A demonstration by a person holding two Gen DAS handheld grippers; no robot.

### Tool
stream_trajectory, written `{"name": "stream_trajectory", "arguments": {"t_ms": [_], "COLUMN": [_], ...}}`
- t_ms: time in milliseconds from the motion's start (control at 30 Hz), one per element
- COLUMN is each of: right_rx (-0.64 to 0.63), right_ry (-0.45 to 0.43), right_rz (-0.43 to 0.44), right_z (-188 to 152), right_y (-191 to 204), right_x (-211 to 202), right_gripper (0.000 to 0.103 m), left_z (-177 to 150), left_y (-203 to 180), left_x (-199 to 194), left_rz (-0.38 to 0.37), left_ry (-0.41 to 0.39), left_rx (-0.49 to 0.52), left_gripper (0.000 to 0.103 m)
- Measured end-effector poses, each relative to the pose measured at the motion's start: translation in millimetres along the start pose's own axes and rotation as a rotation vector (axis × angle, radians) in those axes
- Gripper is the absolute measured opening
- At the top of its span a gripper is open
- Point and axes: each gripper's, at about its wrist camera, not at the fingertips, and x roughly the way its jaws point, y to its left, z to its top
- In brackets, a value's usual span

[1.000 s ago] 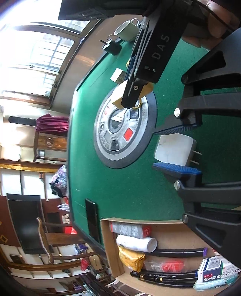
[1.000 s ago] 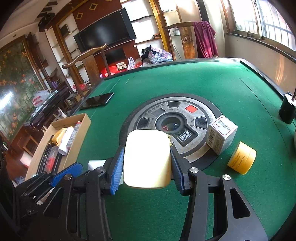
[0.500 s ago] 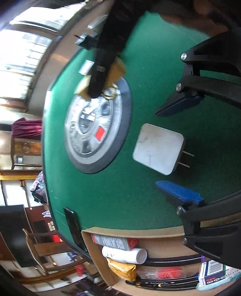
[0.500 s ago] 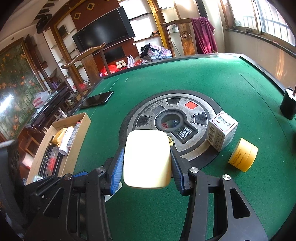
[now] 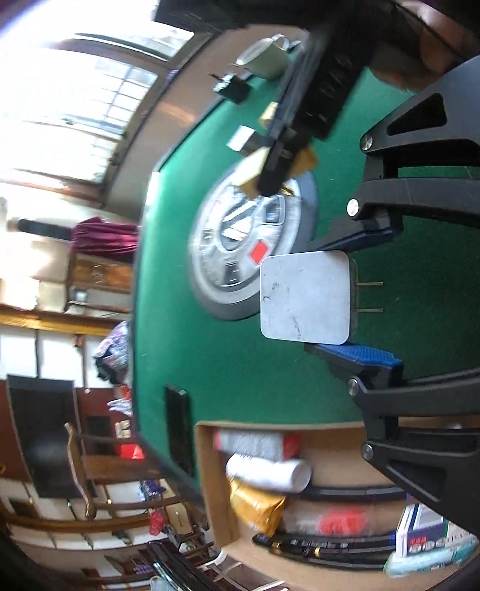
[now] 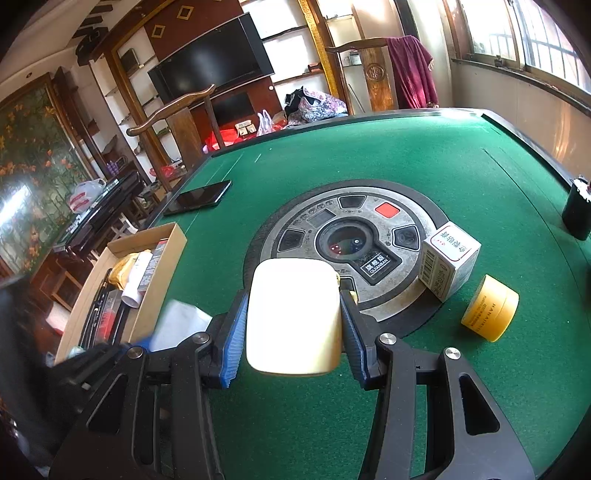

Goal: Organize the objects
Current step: 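Carry the charger and cream box over the cardboard tray with both tools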

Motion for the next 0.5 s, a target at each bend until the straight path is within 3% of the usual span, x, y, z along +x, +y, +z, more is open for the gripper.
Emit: {"name": "stream_trajectory", "arguments": {"t_ms": [267, 500], "right_rx": [-0.025, -0.05], "right_ry": [-0.008, -0.018], "right_rz": [0.022, 0.087], "right_z": [-2, -6], "right_y": [10, 34], "right_x": [-2, -7], "right_gripper": [0.047, 0.047], "left_z": [14, 26], "left_y": [19, 57], "left_x": [-18, -34], "left_rz": [0.04, 0.069], "left_ry": [-0.052, -0.094], "left_rx": [-0.027, -0.113], "left_gripper": [0.044, 0.044]}}
